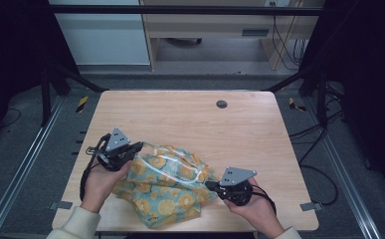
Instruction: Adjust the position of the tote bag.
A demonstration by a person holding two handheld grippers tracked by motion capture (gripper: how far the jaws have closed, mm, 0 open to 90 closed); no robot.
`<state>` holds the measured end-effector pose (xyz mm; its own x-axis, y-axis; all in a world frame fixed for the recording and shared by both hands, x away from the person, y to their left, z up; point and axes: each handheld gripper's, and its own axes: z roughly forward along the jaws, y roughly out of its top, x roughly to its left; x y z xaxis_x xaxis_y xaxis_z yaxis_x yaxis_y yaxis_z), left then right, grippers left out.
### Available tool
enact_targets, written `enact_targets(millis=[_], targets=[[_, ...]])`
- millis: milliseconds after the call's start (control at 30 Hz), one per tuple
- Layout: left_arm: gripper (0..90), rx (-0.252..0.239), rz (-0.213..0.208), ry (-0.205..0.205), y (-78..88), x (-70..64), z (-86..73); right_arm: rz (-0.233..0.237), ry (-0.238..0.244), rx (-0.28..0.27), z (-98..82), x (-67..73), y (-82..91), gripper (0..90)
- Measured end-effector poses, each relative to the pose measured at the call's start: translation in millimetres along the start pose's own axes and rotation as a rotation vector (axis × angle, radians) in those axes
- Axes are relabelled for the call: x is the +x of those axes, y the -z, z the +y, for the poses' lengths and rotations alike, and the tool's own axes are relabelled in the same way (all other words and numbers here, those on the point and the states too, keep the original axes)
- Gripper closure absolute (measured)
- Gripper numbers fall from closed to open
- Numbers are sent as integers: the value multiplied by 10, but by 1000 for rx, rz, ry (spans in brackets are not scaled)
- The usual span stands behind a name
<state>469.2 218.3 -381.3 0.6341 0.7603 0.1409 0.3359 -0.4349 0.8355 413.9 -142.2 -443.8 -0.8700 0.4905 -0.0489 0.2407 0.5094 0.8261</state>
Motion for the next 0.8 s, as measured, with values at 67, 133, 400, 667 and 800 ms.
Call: enact_targets(millis=[67, 133, 400, 667, 800], targets=[[900, -9, 6, -5, 20, -8, -10, -8, 2, -14, 16, -13, 24, 900], [900, -35, 13, 5, 55, -12, -18, -15, -3, -30, 32, -21, 48, 900], [900, -92, -1, 31, 185, 6, -16, -67, -14, -74, 183, -105, 120, 900], [900, -171, 3, 40, 355, 7, -23, -91, 3, -88, 286, -157, 208, 900], [900, -215, -15, 46, 462, -22, -71, -85, 13, -119, 294, -118, 284, 900]])
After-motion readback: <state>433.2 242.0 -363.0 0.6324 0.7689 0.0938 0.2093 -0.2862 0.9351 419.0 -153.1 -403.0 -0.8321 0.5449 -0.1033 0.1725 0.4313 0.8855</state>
